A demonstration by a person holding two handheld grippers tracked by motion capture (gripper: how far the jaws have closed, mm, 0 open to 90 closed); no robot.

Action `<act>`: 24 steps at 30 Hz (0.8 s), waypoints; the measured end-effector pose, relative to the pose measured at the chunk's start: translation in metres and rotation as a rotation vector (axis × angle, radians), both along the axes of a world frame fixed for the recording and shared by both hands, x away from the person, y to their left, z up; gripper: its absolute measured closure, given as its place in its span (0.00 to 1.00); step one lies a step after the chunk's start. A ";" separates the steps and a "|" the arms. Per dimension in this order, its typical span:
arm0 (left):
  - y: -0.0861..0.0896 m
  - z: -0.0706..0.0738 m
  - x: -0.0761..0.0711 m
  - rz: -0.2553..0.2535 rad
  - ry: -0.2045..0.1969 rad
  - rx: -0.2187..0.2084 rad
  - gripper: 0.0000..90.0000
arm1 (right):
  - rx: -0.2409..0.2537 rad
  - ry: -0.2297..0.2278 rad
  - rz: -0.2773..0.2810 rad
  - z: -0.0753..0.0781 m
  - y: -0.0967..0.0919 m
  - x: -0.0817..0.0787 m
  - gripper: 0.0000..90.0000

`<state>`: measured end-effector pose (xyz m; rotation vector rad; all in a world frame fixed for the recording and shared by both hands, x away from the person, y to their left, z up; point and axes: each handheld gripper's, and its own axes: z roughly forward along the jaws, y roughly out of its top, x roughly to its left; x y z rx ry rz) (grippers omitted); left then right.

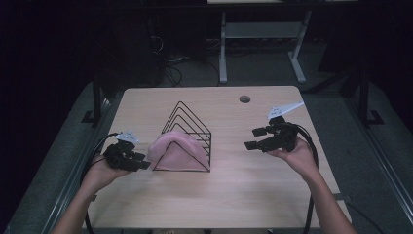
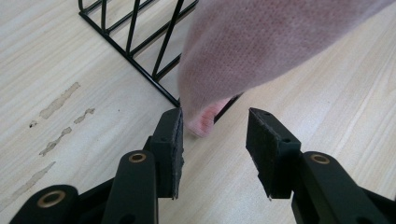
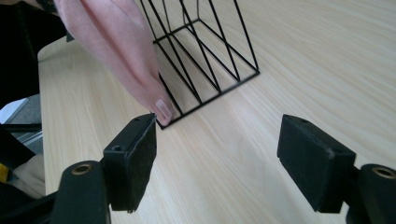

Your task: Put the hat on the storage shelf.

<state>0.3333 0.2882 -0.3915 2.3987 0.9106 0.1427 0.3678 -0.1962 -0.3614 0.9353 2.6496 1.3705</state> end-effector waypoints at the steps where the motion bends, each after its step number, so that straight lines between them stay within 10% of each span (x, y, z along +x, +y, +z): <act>1: 0.000 0.000 0.000 0.000 0.000 0.000 0.63 | 0.000 0.000 0.000 0.000 0.000 0.000 0.31; 24: 0.001 -0.005 -0.007 0.012 0.001 0.001 0.54 | -0.001 0.075 -0.113 -0.044 -0.055 -0.024 0.30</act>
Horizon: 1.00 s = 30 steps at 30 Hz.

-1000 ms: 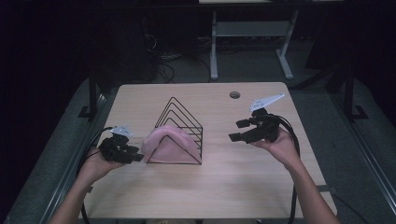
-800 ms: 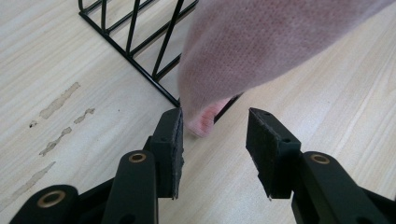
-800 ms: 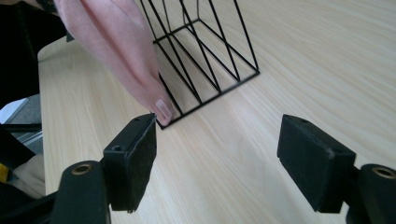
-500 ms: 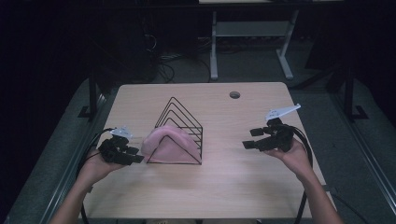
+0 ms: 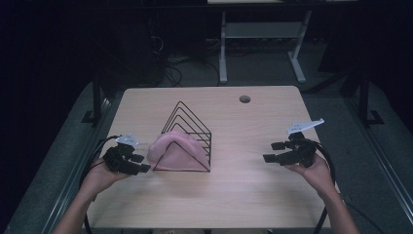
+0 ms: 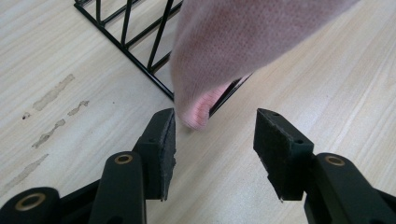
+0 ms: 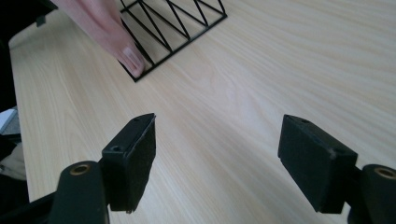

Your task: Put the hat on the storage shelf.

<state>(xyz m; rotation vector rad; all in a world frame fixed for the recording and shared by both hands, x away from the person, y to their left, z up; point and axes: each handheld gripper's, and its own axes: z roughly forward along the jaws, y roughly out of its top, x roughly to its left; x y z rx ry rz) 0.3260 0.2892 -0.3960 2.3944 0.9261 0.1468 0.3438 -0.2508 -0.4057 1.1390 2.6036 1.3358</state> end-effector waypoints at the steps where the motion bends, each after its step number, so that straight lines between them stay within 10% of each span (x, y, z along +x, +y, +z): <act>1: 0.001 0.000 0.000 -0.001 0.000 0.003 0.53 | -0.008 0.003 -0.003 -0.001 -0.001 -0.001 0.30; 30: 0.004 -0.011 -0.018 0.034 -0.022 -0.044 0.39 | -0.054 0.057 -0.055 -0.030 -0.038 -0.037 0.29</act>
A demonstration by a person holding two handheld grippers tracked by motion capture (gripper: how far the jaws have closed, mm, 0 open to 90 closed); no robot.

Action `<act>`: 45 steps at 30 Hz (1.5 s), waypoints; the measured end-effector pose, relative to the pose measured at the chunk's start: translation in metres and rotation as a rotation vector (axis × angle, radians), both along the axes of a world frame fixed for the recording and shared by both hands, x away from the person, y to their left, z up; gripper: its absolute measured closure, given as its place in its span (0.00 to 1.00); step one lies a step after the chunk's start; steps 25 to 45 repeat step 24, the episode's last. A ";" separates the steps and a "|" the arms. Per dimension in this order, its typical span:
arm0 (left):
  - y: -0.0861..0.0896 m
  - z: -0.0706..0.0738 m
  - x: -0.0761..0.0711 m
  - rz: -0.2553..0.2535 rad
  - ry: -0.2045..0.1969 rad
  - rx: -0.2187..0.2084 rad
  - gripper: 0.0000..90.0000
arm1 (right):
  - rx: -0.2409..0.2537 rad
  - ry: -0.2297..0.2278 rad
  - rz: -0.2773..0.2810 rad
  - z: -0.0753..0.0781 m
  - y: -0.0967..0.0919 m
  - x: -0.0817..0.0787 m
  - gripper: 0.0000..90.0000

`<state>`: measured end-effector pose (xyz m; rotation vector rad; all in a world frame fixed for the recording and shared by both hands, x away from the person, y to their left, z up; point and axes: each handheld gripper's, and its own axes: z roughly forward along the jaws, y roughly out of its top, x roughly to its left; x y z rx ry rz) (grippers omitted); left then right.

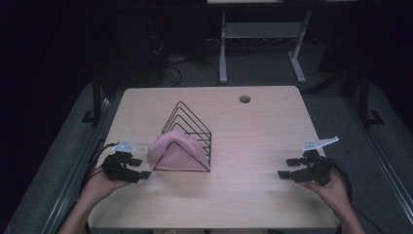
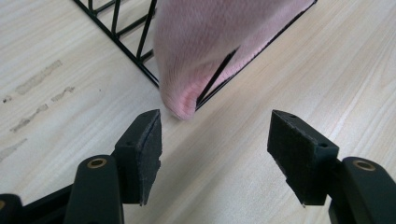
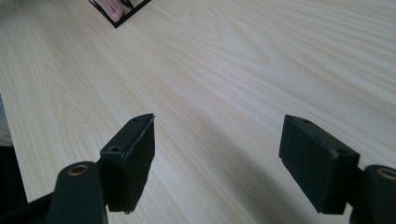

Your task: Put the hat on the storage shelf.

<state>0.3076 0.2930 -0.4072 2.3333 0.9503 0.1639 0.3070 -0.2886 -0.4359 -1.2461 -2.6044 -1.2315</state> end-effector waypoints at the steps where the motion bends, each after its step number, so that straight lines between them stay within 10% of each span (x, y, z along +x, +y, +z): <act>1: 0.001 -0.002 -0.002 0.002 -0.002 -0.003 0.39 | 0.004 0.000 -0.001 -0.001 0.000 -0.001 0.29; 17: 0.001 -0.021 -0.027 0.072 -0.055 -0.065 0.37 | 0.039 -0.061 -0.015 -0.014 0.008 -0.031 0.28; 24: -0.010 -0.031 -0.033 0.058 -0.072 -0.023 0.37 | 0.103 -0.130 -0.030 -0.008 0.012 -0.060 0.27; 45: -0.010 -0.031 -0.033 0.058 -0.072 -0.023 0.37 | 0.103 -0.130 -0.030 -0.008 0.012 -0.060 0.27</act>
